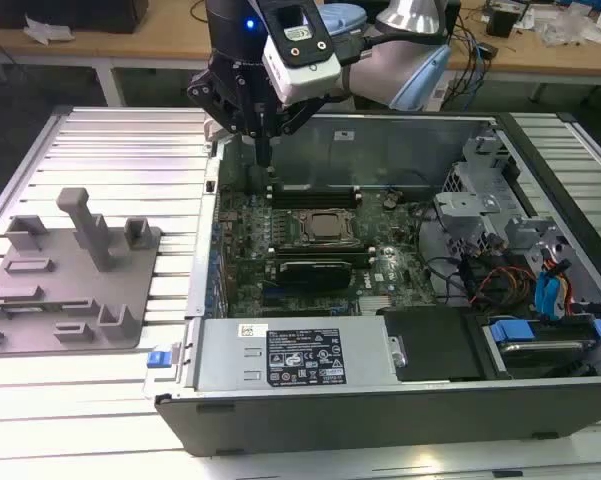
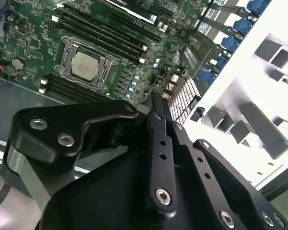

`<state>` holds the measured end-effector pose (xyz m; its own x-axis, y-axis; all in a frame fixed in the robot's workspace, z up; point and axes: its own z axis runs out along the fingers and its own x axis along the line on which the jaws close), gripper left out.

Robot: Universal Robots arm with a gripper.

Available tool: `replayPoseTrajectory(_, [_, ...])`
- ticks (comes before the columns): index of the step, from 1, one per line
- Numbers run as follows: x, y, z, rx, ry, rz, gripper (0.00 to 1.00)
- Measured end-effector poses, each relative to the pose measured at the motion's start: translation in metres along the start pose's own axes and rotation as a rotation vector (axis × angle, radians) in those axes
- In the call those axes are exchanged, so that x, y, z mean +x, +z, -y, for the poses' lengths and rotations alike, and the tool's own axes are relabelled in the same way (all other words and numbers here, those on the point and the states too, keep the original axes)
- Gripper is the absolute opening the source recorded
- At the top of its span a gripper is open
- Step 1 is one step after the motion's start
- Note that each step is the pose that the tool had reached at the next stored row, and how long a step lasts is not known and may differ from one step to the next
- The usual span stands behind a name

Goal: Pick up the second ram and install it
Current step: 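Reach for the second ram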

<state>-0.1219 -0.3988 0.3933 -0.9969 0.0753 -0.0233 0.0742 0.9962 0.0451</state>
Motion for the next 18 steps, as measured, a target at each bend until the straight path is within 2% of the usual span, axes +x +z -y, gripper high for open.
replayPoseTrajectory(11, [0.0002,0.0,0.0,-0.0002,0.0,0.0,0.08])
replayPoseTrajectory(18, [0.0086,-0.0001,0.0006,-0.0027,0.0,-0.0002,0.08])
